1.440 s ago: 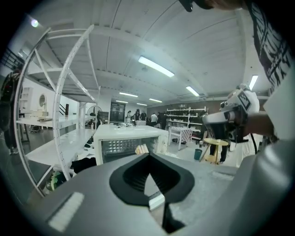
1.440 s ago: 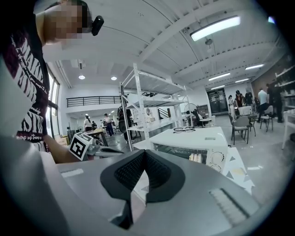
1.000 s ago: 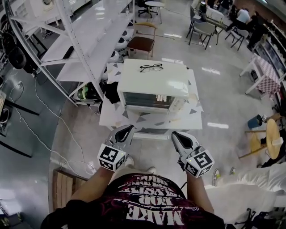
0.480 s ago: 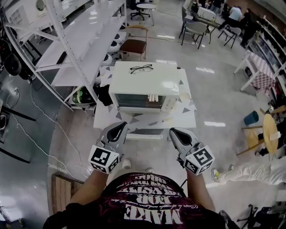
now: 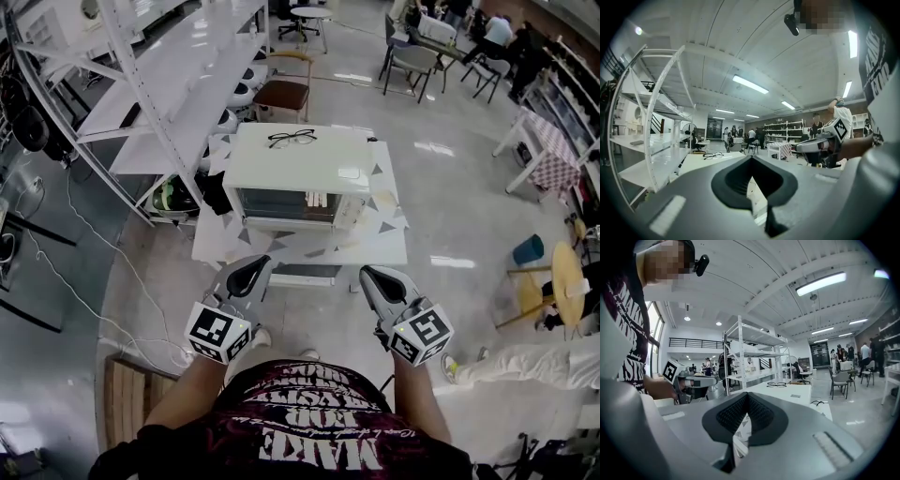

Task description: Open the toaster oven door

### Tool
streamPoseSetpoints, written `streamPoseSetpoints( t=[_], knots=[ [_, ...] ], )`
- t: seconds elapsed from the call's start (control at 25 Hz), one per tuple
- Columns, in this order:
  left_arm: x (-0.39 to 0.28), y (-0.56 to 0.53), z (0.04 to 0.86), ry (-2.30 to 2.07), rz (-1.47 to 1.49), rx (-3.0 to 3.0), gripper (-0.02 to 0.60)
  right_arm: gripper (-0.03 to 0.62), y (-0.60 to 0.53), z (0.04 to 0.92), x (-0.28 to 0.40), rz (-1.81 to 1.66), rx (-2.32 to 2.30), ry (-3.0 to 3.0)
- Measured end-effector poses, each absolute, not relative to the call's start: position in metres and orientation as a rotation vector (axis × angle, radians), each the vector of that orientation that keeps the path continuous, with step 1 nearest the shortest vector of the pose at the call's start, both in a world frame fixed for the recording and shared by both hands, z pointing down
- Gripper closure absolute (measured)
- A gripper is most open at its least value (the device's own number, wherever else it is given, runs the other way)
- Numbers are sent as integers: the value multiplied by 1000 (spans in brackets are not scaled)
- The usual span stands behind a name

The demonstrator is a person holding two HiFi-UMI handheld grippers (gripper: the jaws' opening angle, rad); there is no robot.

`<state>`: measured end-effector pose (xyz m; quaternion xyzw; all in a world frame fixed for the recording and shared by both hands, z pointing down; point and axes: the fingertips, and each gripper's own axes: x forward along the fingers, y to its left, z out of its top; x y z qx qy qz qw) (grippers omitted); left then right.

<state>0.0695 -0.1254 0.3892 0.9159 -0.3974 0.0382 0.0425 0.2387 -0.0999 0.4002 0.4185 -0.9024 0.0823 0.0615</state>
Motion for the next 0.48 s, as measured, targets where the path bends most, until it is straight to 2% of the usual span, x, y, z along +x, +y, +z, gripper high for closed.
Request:
streamPoseSetpoints(
  t=[0.48],
  knots=[
    [70, -119, 386, -1286, 156, 2759, 575, 568, -100, 414, 248, 264, 1245, -2763]
  ],
)
